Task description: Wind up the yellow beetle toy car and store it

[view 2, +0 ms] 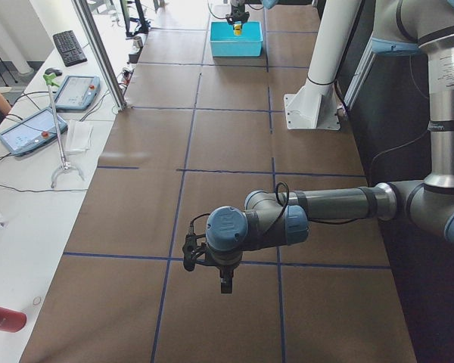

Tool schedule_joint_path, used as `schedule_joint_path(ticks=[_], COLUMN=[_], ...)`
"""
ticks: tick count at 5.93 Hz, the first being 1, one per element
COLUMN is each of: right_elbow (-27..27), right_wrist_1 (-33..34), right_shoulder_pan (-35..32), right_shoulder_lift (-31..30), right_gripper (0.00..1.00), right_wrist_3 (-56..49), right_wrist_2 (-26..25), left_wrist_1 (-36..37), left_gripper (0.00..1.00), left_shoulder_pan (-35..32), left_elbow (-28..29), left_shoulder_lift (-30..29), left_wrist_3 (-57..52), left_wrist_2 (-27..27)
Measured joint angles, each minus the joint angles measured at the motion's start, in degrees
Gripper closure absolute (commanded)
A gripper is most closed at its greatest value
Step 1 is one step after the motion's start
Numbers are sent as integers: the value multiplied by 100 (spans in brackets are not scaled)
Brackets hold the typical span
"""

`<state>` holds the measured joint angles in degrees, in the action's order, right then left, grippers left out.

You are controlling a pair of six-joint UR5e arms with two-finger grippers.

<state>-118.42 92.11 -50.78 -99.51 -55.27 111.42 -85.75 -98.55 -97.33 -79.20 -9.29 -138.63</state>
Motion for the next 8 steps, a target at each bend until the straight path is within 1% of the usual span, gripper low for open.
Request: schedule_joint_path(ticks=[1, 3, 4, 5, 6, 8], right_elbow=[166, 404, 457, 492, 515, 528], right_wrist_1=[-179, -332, -349, -357, -357, -359], right_shoulder_pan=[3, 19, 26, 34, 36, 34], right_shoulder_lift=[-43, -6, 14, 29, 49, 69], right_gripper=[75, 68, 55, 31, 0, 0], right_wrist_3=[97, 283, 330, 347, 355, 365], right_wrist_2=[41, 117, 206, 265, 354, 520], left_wrist_1=[4, 0, -5, -4, 2, 2], left_gripper=[0, 0, 0, 0, 0, 0], left_shoulder_pan=[2, 3, 3, 6, 13, 55], left_elbow=[3, 3, -1, -4, 0, 39], left_shoulder_lift=[-5, -7, -22, -76, -147, -223], left_wrist_3=[4, 10, 3, 0, 15, 28], left_wrist_2=[2, 2, 5, 21, 41, 49])
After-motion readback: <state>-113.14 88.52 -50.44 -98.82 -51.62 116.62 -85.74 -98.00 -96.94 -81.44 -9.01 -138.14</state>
